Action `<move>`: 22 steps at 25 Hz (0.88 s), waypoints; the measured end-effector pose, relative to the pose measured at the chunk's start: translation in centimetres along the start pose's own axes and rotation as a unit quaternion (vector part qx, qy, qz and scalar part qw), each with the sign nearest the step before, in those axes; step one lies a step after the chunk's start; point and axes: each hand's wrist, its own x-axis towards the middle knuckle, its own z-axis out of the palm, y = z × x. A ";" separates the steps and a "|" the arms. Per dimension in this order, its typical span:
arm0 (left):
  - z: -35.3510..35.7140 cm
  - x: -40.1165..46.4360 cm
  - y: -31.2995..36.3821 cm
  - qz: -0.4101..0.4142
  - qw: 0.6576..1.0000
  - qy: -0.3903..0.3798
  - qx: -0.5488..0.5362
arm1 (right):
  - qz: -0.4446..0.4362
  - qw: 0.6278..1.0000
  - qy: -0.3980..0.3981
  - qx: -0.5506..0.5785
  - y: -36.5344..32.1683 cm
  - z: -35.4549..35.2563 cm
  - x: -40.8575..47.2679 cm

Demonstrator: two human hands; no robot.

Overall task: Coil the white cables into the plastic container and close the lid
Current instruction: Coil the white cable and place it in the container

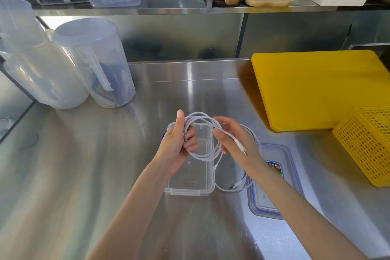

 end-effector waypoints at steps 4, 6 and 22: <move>0.0 -0.1 0.0 0.004 0.999 0.010 0.046 | -0.077 0.991 0.077 -0.077 -0.3 0.0 0.4; -0.4 0.0 0.0 0.009 0.997 0.020 0.071 | -0.059 0.991 0.110 -0.055 -0.5 -0.4 0.5; -2.0 -0.7 0.1 0.002 0.988 -0.080 0.128 | 0.101 0.935 0.149 0.306 -2.0 -2.5 1.0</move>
